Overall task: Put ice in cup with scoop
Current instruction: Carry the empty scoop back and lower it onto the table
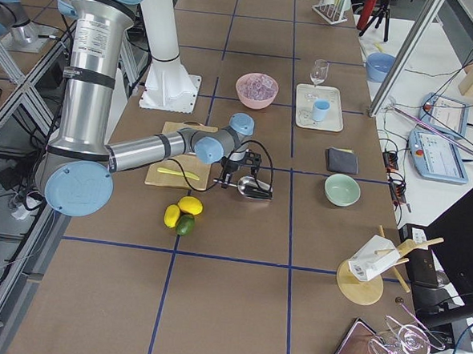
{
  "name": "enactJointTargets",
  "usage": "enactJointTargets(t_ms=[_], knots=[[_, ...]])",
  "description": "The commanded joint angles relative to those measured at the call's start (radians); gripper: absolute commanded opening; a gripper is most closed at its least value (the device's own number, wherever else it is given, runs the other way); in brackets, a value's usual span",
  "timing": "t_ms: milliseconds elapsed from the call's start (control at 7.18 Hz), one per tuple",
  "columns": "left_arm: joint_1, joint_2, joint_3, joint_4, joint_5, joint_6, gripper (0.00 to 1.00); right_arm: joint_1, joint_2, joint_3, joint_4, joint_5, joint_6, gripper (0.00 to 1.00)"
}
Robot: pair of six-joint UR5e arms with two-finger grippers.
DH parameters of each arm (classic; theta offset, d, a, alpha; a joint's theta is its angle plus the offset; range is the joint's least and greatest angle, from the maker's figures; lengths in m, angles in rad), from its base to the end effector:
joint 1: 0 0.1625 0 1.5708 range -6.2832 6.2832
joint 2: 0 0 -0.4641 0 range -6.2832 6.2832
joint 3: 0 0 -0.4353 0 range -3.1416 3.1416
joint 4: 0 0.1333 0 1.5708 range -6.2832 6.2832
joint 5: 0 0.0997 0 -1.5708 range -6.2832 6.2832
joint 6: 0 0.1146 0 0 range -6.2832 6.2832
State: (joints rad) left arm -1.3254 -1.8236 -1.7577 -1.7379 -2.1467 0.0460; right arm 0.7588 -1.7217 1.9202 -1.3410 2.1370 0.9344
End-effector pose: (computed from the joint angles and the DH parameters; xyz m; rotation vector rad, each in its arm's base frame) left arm 0.0883 -0.6445 0.4487 0.5354 0.6186 0.4498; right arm -0.3046 -0.3878 0.5821 -0.1594 -0.6770 -0.0038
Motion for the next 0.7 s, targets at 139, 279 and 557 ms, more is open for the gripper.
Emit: enactJointTargets(t_ms=[139, 279, 557], knots=[[0.0, -0.003, 0.004, 0.003, -0.001, 0.0, 1.0, 0.004, 0.001, 0.017, 0.029, -0.031, -0.002, 1.0], [0.0, -0.005, 0.012, 0.005, 0.001, -0.002, 1.0, 0.008, 0.001, 0.052, 0.034, -0.057, -0.003, 1.0], [-0.005, 0.016, 0.018, 0.024, -0.002, 0.001, 1.0, 0.167, 0.01, 0.082, 0.026, -0.046, -0.102, 1.0]])
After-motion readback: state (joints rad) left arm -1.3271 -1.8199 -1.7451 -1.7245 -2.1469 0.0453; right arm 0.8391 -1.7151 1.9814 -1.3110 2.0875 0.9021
